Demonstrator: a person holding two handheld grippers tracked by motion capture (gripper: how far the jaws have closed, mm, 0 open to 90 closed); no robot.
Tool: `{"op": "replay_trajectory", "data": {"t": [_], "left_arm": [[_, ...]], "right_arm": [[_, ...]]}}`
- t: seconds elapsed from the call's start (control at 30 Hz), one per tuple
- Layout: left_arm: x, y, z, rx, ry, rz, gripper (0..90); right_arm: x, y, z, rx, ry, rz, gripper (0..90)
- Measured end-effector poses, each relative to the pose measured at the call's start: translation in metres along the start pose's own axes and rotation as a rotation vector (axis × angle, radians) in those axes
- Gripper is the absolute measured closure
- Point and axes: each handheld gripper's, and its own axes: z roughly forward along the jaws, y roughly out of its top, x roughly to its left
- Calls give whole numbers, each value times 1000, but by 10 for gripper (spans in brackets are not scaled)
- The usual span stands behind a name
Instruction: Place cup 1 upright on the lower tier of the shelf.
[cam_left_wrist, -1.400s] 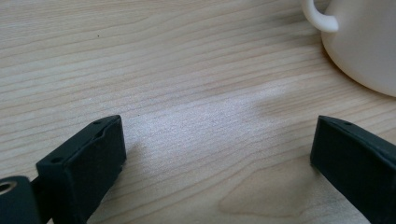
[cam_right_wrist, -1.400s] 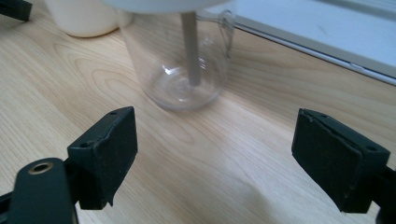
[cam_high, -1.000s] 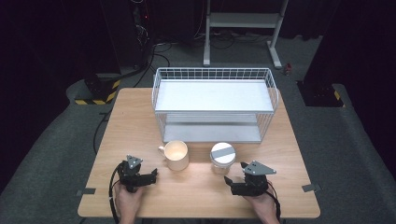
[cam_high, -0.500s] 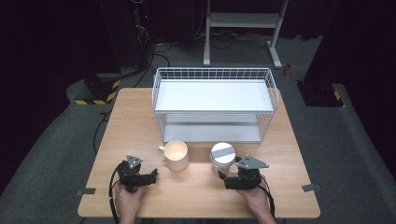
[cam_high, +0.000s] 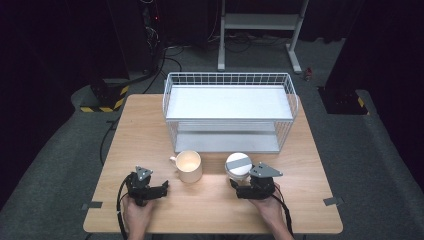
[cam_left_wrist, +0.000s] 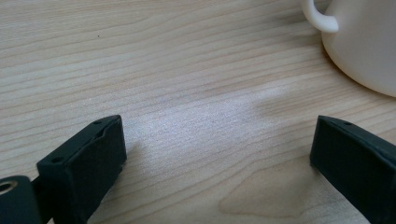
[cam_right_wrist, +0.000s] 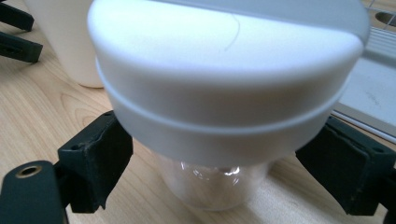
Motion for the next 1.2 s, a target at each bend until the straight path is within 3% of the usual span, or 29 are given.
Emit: {"op": "replay_trajectory", "data": {"t": [0.47,1.2], "left_arm": [[0,0,0,-2,1,-2,38],[0,0,0,-2,1,-3,39]], "right_arm": [[0,3,13,-7,2,-12,163],[1,5,12,-26,-9,-42,181]]}}
